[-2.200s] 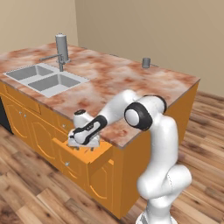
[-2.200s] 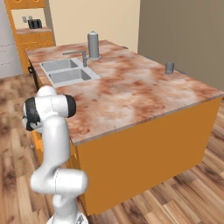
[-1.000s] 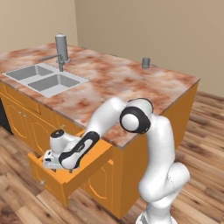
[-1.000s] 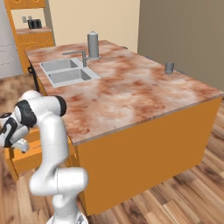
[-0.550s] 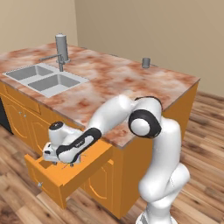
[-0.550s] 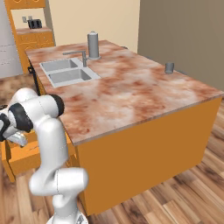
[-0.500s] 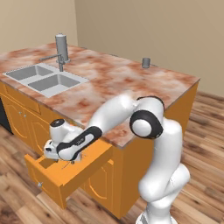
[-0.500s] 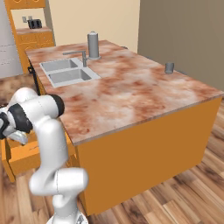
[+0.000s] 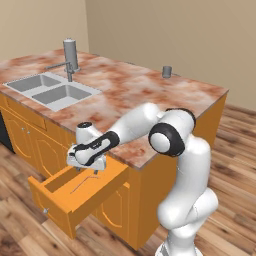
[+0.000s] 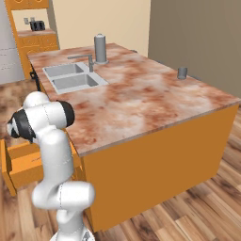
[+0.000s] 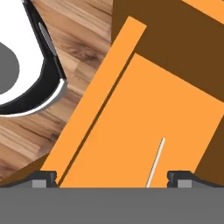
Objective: Take a straw from the drawer in front and place it inside the glass cup on the dining counter.
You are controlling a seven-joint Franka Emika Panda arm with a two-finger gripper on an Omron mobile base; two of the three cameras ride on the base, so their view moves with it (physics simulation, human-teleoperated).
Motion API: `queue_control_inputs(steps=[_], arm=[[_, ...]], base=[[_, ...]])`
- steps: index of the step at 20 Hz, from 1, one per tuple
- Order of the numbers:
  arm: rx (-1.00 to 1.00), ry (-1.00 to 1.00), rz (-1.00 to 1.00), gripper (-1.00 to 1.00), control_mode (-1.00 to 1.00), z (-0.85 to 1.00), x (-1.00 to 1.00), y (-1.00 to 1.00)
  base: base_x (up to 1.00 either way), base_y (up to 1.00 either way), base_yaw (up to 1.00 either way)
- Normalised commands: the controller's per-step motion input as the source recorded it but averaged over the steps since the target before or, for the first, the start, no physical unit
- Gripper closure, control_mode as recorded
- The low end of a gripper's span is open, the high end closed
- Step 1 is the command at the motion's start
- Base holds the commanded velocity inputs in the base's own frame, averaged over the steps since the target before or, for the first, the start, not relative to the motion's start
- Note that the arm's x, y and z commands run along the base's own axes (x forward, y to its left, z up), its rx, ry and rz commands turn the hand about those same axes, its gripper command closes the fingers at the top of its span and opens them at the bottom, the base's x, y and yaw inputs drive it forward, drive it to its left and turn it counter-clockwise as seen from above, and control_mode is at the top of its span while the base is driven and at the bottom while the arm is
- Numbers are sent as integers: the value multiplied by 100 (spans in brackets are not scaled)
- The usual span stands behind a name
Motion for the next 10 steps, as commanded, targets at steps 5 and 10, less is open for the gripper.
queue_control_inputs(steps=[5,10], arm=[[0,0,1,-100,-100,-27,25,-2],[1,0,2,-100,-100,-25,1,-3]], base=[[0,0,0],[0,0,0]])
